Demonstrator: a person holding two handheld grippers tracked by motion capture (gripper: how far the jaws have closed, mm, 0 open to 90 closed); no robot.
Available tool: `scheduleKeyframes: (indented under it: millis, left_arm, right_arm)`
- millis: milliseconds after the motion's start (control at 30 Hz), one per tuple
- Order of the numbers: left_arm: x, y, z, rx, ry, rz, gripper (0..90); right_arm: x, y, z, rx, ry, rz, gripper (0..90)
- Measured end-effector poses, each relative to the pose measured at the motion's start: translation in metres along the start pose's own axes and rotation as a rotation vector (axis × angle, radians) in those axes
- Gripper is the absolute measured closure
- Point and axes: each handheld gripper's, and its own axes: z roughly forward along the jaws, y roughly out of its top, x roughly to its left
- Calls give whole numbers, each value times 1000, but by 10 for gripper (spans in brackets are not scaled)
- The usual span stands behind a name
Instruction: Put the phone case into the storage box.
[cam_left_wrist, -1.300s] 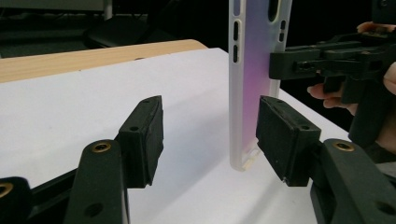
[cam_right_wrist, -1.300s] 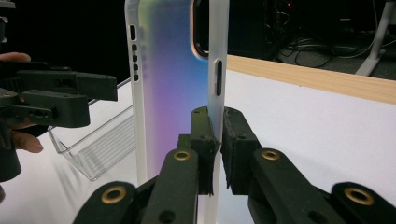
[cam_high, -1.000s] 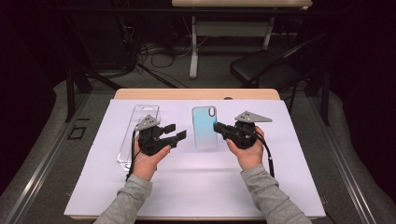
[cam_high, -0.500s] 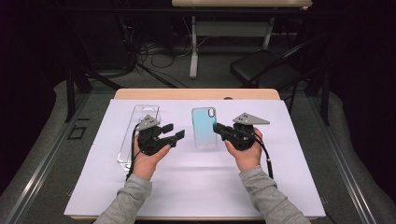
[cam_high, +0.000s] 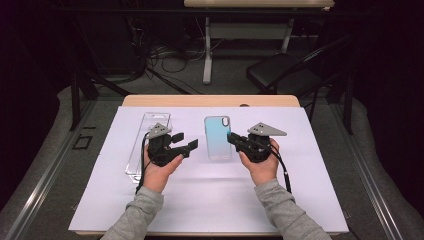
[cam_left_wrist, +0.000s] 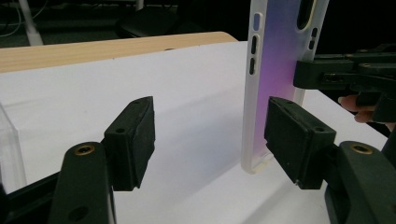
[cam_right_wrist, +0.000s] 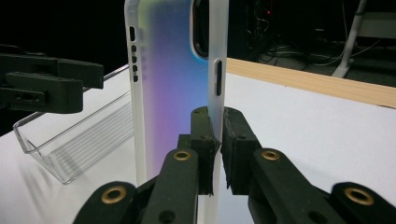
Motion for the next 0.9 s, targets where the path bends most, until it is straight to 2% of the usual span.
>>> scheduleKeyframes:
  millis: [200,467,900]
  left_arm:
    - [-5,6,4,-2,2,16,348]
    - [-7,13,13,-3,9,6,375]
    - [-17,31,20,-19,12,41,384]
  right_arm:
    - [0,-2,2,4,-10,6,841]
    - [-1,-3,3,3,-19,9,842]
    - [-3,-4,3,-3,-28,17,841]
